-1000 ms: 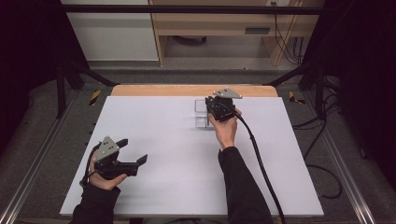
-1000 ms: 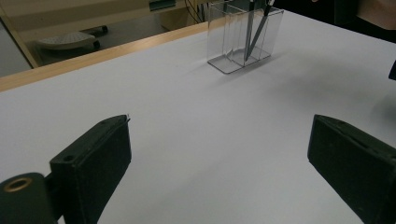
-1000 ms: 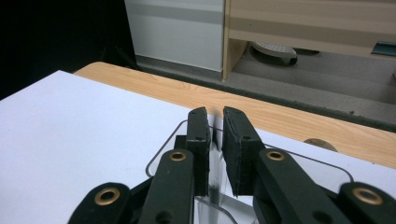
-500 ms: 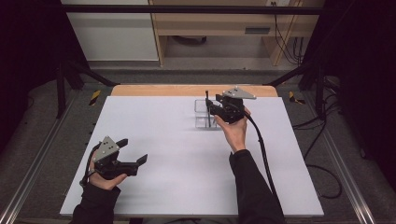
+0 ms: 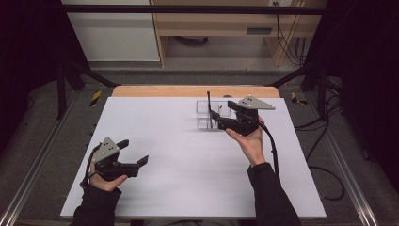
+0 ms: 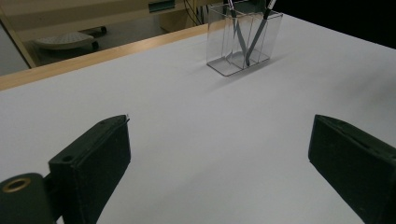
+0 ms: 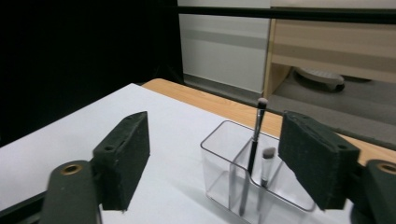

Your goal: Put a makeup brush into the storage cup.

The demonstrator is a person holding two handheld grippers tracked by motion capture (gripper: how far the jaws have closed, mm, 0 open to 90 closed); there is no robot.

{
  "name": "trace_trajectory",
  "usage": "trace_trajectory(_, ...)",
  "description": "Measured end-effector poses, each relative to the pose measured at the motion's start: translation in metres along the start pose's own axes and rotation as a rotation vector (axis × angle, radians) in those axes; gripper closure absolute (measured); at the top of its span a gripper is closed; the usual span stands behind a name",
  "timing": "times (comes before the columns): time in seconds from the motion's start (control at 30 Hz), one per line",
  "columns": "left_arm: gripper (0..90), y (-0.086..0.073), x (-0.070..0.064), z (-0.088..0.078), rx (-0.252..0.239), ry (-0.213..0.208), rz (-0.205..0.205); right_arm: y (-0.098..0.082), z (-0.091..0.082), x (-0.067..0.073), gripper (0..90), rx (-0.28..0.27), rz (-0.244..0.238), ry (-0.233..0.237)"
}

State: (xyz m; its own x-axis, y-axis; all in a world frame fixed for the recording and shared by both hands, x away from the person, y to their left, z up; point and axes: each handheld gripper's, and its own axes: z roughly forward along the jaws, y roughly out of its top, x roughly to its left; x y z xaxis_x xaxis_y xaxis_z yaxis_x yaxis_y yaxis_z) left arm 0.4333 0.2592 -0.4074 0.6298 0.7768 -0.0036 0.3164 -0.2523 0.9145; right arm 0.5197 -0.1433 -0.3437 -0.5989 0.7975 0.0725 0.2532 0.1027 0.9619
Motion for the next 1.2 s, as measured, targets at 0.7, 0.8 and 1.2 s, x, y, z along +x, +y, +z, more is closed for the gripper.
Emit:
trace_trajectory(0.7,5.4,-0.001,0.002,-0.001,-0.009,0.008,-0.001,-0.039,-0.057,-0.016,10.7,0.002,0.013,0.022)
trace_trajectory(0.8,5.3,-0.001,0.002,-0.001,-0.008,0.008,-0.001,-0.043,-0.061,-0.016,9.2,0.005,0.011,0.017)
trace_trajectory(1.2,4.6,-0.001,0.002,0.0,-0.003,0.012,-0.008,-0.063,-0.08,-0.019,4.7,0.026,0.007,-0.006)
